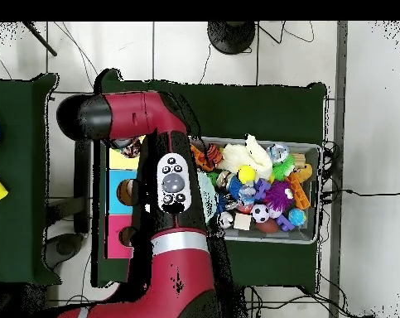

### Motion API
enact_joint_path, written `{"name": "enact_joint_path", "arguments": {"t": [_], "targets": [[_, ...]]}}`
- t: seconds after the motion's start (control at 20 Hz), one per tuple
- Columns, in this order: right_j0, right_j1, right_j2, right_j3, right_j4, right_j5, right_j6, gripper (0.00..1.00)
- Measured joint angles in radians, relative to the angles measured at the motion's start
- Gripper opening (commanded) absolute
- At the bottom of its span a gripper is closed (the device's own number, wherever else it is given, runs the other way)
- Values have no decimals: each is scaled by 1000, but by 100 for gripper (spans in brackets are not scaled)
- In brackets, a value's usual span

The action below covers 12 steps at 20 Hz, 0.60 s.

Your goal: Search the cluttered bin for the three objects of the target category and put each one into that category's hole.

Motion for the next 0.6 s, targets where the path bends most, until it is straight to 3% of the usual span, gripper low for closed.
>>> {"name": "enact_joint_path", "arguments": {"t": [0.6], "targets": [[2,3,-6,10,1,0,0,0]]}}
